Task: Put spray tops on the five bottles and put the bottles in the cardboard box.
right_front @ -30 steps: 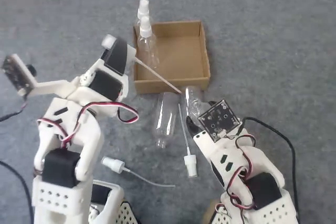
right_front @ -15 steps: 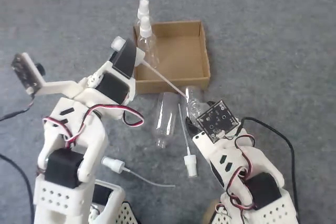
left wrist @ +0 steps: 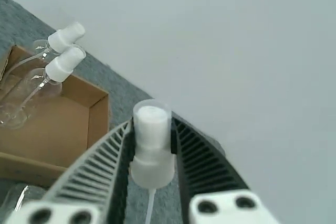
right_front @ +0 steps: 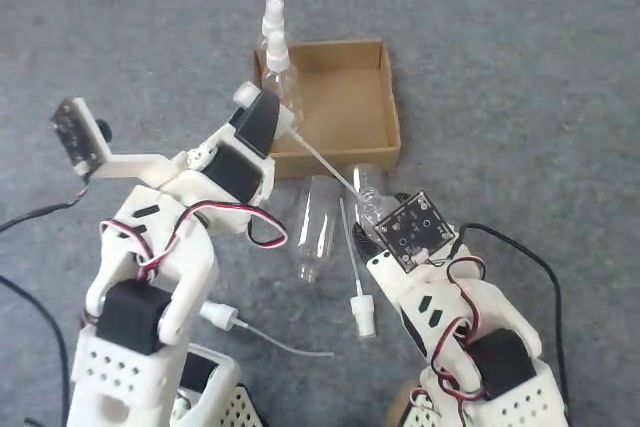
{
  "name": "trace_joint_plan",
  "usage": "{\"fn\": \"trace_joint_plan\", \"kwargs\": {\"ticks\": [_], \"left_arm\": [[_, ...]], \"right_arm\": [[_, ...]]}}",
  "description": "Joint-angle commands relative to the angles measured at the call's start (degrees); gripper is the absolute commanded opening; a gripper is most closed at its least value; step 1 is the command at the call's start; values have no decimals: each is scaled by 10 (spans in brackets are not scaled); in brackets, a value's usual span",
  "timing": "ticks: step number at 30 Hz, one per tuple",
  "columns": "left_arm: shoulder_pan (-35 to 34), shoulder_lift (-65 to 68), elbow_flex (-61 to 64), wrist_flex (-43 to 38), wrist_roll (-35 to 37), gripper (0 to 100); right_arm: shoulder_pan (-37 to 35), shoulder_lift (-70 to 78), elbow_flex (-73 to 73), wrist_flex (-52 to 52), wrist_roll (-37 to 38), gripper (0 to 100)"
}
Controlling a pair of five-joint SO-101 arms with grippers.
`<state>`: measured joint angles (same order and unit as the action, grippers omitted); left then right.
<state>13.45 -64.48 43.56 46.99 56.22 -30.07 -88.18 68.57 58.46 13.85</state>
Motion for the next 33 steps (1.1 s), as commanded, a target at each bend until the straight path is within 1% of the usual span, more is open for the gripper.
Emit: {"fn": "trace_joint_plan", "kwargs": {"ticks": [1, 13, 20, 24, 27, 33], "left_arm": [[5, -10, -15, -17, -4, 11], [7, -11, -12, -16, -6, 11], [11, -6, 15, -18, -6, 11], [57, -10, 36, -16, -37, 11], [84, -10, 42, -15, -40, 11], [92, -10, 44, -14, -41, 11]], "right_arm": [[0, -12, -4, -15, 7, 26], [0, -12, -4, -15, 7, 26], [0, -12, -4, -15, 7, 26], [0, -12, -4, -15, 7, 26], [0, -12, -4, -15, 7, 26], [0, -12, -4, -14, 8, 26]]}}
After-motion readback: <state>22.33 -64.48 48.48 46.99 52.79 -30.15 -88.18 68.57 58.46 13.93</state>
